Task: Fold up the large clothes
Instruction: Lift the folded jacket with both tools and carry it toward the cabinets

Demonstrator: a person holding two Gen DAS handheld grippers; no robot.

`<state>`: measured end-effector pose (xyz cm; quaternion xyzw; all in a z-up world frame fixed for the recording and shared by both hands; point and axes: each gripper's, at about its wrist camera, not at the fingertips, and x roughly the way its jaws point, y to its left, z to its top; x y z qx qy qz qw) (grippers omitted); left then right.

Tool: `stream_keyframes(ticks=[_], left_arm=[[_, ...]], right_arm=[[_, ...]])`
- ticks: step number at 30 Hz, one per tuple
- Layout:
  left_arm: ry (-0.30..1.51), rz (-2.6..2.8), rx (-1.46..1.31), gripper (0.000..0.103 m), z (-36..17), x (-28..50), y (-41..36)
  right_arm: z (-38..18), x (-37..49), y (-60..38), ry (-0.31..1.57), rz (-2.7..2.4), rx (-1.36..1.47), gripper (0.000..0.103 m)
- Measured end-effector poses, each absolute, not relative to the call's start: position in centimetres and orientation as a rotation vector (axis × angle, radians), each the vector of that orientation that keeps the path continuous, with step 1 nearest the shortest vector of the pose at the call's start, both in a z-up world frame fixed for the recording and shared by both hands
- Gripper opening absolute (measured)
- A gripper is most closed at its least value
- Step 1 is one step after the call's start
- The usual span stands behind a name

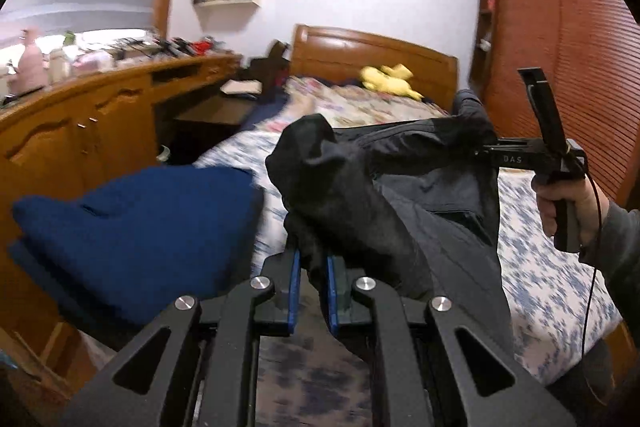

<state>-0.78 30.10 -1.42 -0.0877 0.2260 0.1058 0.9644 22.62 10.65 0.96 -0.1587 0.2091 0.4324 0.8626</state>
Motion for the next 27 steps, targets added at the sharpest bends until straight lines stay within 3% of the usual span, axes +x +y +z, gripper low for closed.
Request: stream_keyframes(ticks=[10, 27], left_arm=[[0.396, 0.35, -0.153, 0.012, 2.1, -4.5, 36.6], [0.425, 0.585, -0.214, 0.012, -0.2, -6.9, 48.8]], right_arm=[[5.5, 20.5, 20.2, 0.357, 0.982, -0.379, 0.025], [3.1, 23.0, 38.2, 0.33, 1.052, -0.495, 0.029]])
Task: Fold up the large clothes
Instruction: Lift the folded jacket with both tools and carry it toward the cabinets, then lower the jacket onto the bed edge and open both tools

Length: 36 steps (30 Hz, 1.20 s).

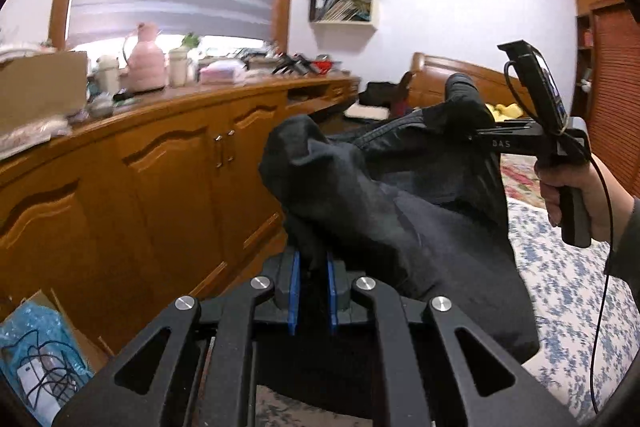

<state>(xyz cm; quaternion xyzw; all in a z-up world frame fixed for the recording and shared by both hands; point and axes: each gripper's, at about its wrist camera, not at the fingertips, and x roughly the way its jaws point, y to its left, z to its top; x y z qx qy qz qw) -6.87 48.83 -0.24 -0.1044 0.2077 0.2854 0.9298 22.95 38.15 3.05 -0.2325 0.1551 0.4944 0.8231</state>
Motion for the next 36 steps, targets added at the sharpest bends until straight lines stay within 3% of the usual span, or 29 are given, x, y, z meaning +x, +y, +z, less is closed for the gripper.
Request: stream_keyframes(ticks=[4, 9, 17, 23, 28, 30, 32, 36], left_arm=[[0.453, 0.625, -0.226, 0.012, -2.1, -7.2, 49.7], [0.48, 0.664, -0.244, 0.012, -3.7, -7.6, 51.3], [0.501, 0.68, -0.246, 0.012, -4.8, -7.9, 51.8], [0.52, 0.678, -0.25, 0.014, -4.8, -8.2, 51.4], [0.51, 0.675, -0.26, 0.025, -3.6, -9.5, 50.8], [0.484, 0.686, -0.248, 0.045, -2.5, -10.2, 50.6], [0.451, 0.678, -0.245, 0.052, -1.2, -10.6, 50.4], [0.425, 0.671, -0.208, 0.053, 0.8, -9.4, 49.7]], right_arm=[[-0.1, 25.4, 40.0, 0.446, 1.048, -0.496, 0.03], [-3.4, 27.1, 40.4, 0.501, 1.023, -0.514, 0.05], [-1.9, 26.4, 35.7, 0.369, 1.035, -0.497, 0.054], [-3.6, 22.9, 35.6, 0.444, 1.311, -0.507, 0.054], [-6.4, 21.4, 37.5, 0.536, 1.438, -0.533, 0.054], [-7.9, 21.4, 38.4, 0.556, 1.44, -0.58, 0.053], [-9.0, 21.5, 38.8, 0.555, 1.439, -0.618, 0.053], [-8.7, 21.8, 38.7, 0.554, 1.432, -0.602, 0.053]])
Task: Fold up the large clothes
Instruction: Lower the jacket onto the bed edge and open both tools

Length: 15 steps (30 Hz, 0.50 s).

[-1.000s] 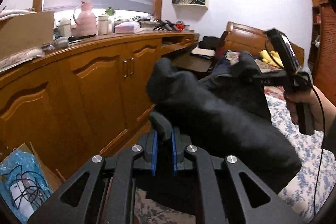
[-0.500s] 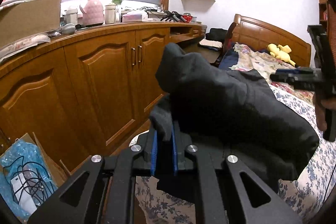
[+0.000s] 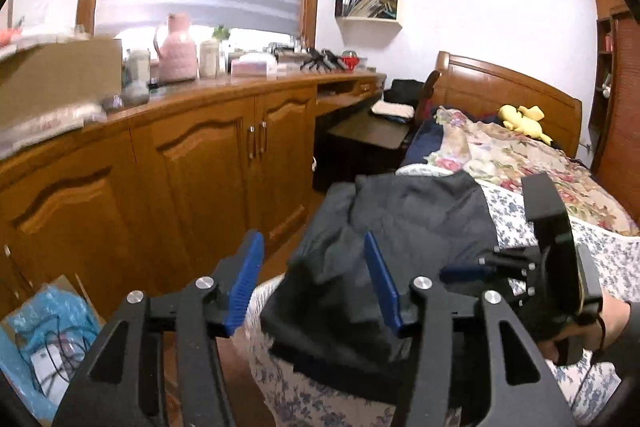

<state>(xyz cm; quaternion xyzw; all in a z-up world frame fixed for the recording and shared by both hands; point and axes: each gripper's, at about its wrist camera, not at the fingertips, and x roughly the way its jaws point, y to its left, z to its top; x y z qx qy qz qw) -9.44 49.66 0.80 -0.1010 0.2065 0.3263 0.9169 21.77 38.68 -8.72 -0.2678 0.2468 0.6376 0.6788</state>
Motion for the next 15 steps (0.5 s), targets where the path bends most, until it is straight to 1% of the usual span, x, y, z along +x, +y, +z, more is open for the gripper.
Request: stream_keyframes(ticks=[3, 6, 12, 15], left_arm=[[0.46, 0.657, -0.192, 0.053, 0.7, -7.6, 49.7], [0.535, 0.679, -0.185, 0.053, -0.9, -6.1, 50.6], [0.666, 0.75, -0.196, 0.053, -4.7, -5.6, 52.4], [0.679, 0.748, -0.212, 0.053, -5.5, -5.8, 52.6]], right_arm=[[-9.0, 21.0, 37.5, 0.55, 1.439, -0.592, 0.053], [-9.1, 20.9, 36.8, 0.547, 1.442, -0.593, 0.053], [-9.1, 19.0, 34.2, 0.524, 1.441, -0.588, 0.053], [-8.8, 18.6, 33.2, 0.499, 1.42, -0.573, 0.053]])
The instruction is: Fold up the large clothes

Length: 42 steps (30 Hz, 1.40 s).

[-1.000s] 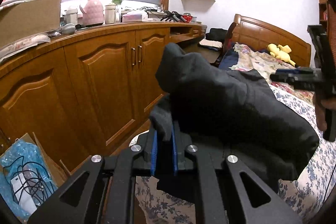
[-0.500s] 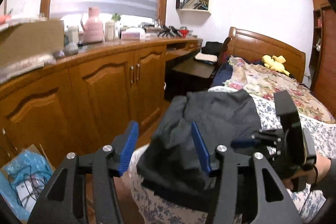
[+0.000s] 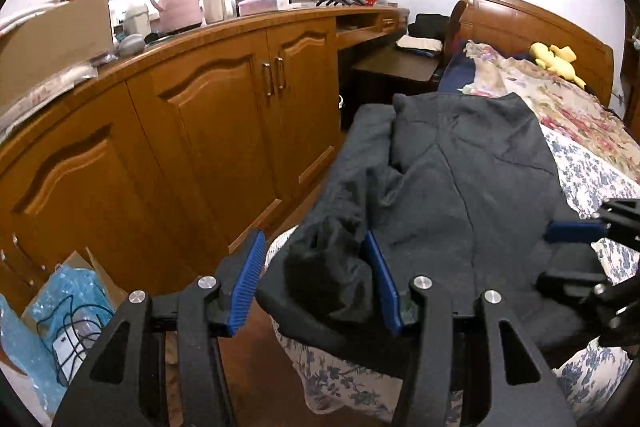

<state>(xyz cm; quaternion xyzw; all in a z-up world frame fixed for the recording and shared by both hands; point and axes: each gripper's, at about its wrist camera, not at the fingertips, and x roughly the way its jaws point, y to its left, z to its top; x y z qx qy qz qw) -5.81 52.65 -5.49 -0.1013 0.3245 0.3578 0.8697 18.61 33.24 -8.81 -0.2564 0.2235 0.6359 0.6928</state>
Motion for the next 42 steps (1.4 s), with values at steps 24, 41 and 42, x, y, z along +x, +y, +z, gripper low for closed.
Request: stream_keyframes(ticks=[24, 41, 42], left_arm=[[0.483, 0.614, -0.141, 0.101, 1.5, -6.2, 41.8], [0.483, 0.4, -0.101, 0.103, -0.2, -0.9, 28.0], [0.497, 0.375, -0.106, 0.103, -0.6, -0.3, 27.0]], right_arm=[[-7.4, 17.1, 22.1, 0.392, 1.263, -0.393, 0.053], [-9.7, 16.5, 9.4, 0.397, 1.064, -0.29, 0.084], [-9.7, 16.4, 8.6, 0.396, 1.048, -0.282, 0.084]])
